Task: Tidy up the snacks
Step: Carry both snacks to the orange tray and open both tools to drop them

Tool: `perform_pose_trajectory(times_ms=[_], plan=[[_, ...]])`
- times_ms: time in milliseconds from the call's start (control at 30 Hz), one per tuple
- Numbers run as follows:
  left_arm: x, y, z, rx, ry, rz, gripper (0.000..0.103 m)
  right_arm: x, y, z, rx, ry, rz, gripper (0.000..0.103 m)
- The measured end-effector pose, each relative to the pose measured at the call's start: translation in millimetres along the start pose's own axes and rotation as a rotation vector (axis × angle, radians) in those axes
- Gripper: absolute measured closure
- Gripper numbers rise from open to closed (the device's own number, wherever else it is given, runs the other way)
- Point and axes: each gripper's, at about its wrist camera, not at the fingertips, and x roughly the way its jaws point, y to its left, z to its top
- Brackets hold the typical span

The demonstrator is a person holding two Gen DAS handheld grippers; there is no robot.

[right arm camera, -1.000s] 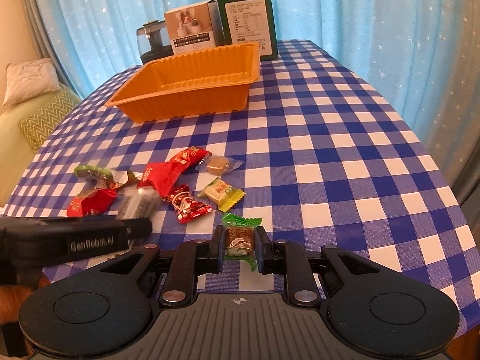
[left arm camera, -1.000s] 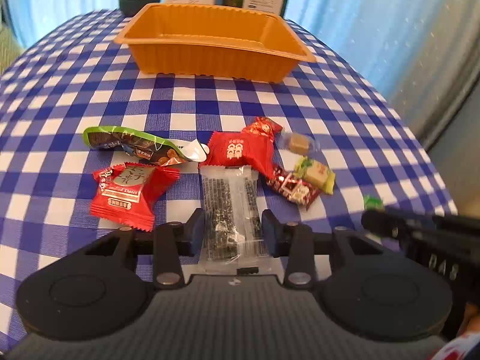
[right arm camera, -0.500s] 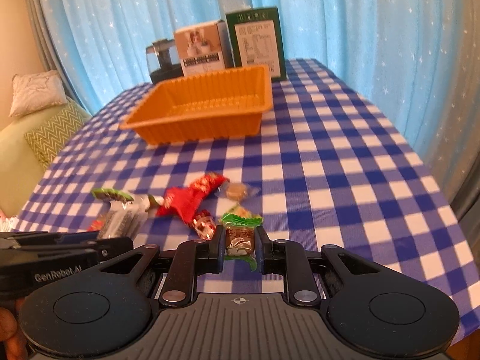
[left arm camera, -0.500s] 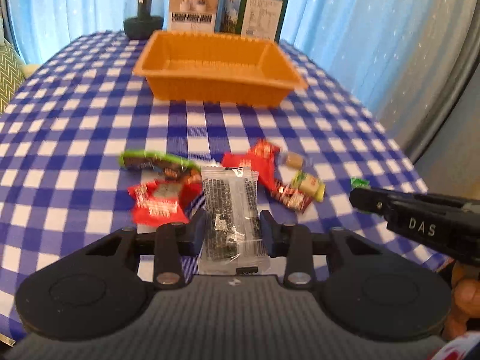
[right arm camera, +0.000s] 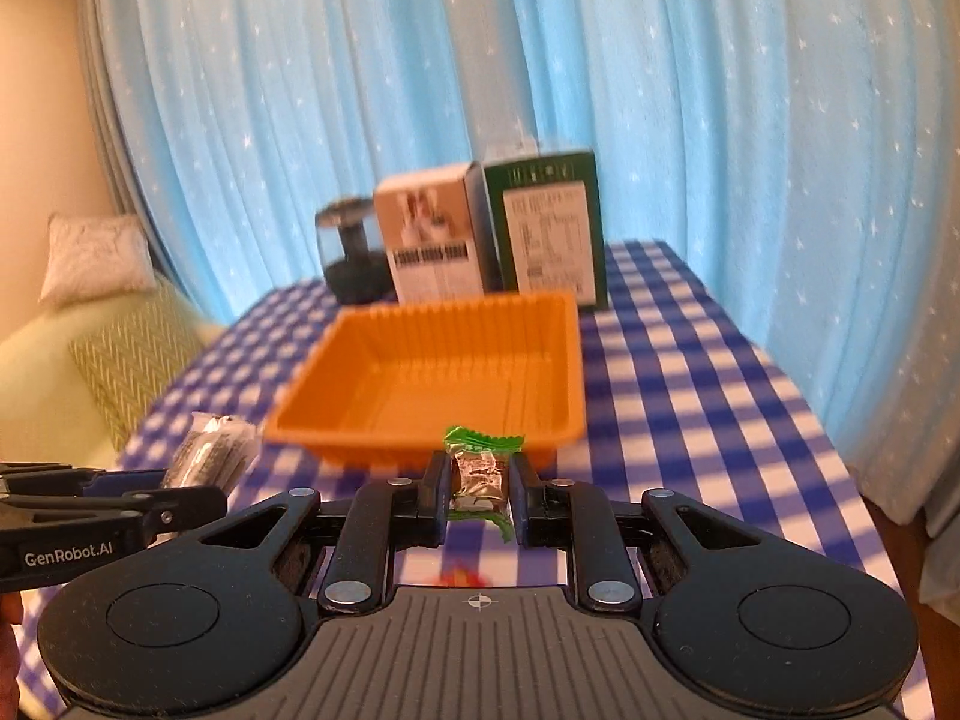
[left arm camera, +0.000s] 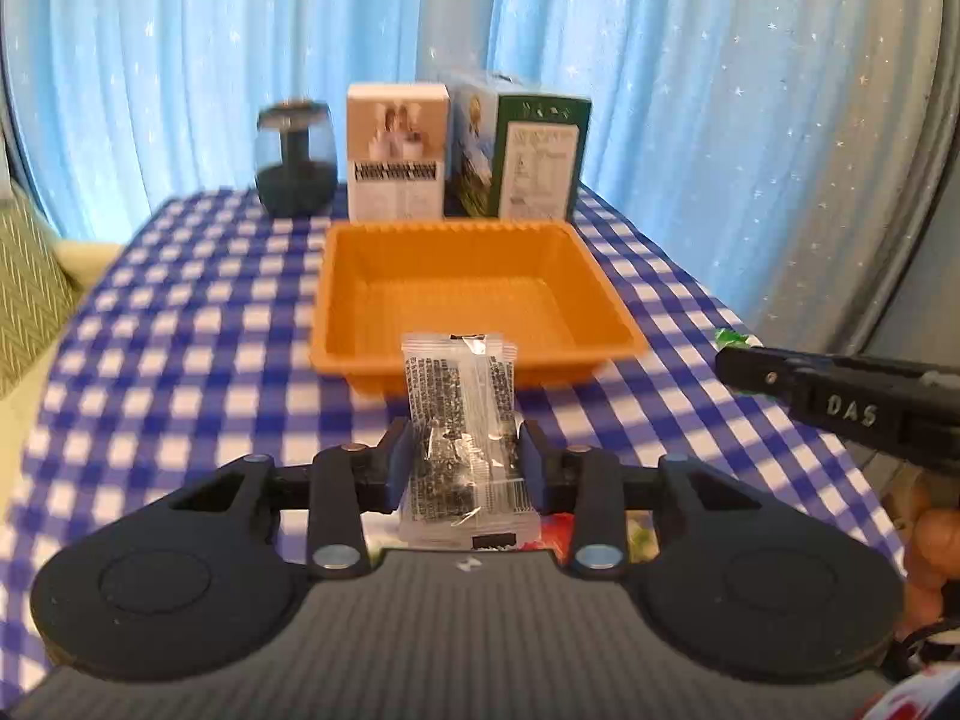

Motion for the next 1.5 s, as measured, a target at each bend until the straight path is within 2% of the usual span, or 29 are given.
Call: perform_pose_trajectory(times_ms=[167,300,433,600,800,1067,1300,1500], plan=[[31,15,26,-0.009,-0.021,0.006,0.069,33,-2,25,0.01,-0.038,0.015,0.083],[66,24,37,-0.021,-0.036,-0.023,0.069,70,-9,34,0.019,-0.047,-0.003,0.083],[98,32,43,-0.01,-0.046,-0.049,0.069,100,-11,35,0.039,-0.013,-0.008,0.083],[127,42,47,-0.059,-0.039,-0.085,0.069,133,-7,43,0.0,-0.002,0.005,0.083],[152,49,53,-0.061,-0.029,-0.083,0.069,161,-17,43,0.026,0.039,-0.013,0.083],[159,57,55,-0.077,-0.02,-0.077,0.064,173,-18,43,0.041,0.057,-0.015,0.083],[153,70,54,-0.12,-0.036,-0.057,0.064,175,-16,45,0.046,0.059,-0.006,0.082],[150,75,52,-0.129,-0.041,-0.05,0.064,179,-17,46,0.078,0.045,0.036,0.082]])
